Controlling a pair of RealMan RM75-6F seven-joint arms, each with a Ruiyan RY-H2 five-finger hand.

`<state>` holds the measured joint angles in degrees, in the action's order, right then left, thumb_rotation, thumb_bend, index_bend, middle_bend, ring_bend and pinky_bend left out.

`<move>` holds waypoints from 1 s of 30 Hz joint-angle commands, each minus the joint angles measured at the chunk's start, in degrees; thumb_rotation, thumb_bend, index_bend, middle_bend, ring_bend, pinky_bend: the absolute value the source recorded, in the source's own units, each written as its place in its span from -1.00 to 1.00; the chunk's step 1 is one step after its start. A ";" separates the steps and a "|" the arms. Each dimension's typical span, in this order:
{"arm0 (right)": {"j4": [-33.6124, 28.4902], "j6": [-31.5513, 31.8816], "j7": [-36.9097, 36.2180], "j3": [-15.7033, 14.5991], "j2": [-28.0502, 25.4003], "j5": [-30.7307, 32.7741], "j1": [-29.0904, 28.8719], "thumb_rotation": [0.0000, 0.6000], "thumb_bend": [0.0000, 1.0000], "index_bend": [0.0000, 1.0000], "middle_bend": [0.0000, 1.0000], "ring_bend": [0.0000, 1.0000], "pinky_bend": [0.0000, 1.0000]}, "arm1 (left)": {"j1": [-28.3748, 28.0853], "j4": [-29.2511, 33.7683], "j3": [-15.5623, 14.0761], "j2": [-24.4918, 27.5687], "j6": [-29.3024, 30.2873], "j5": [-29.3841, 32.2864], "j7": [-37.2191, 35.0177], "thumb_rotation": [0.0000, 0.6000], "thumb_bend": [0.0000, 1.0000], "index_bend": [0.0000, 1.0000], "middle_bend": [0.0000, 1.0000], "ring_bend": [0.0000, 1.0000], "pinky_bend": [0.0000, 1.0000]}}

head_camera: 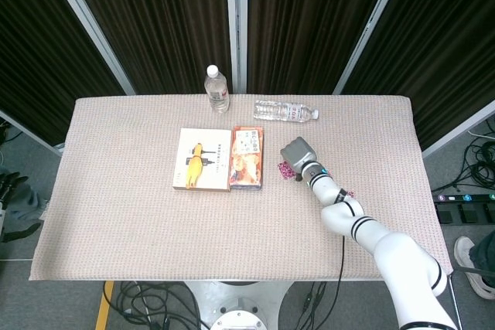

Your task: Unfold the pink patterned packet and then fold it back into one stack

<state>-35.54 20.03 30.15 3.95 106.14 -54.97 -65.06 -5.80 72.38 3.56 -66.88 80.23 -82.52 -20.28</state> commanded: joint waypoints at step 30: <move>2.44 -0.48 -1.21 -0.05 1.35 -0.92 0.02 1.00 -1.00 -0.12 0.95 0.99 0.86 | 0.22 -0.56 0.15 -0.12 0.14 0.27 -0.41 1.00 -1.00 -0.58 -0.55 -0.81 -0.46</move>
<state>-33.10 19.55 28.94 3.89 107.48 -55.90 -65.05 -5.59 71.83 3.72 -66.99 80.37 -82.26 -20.68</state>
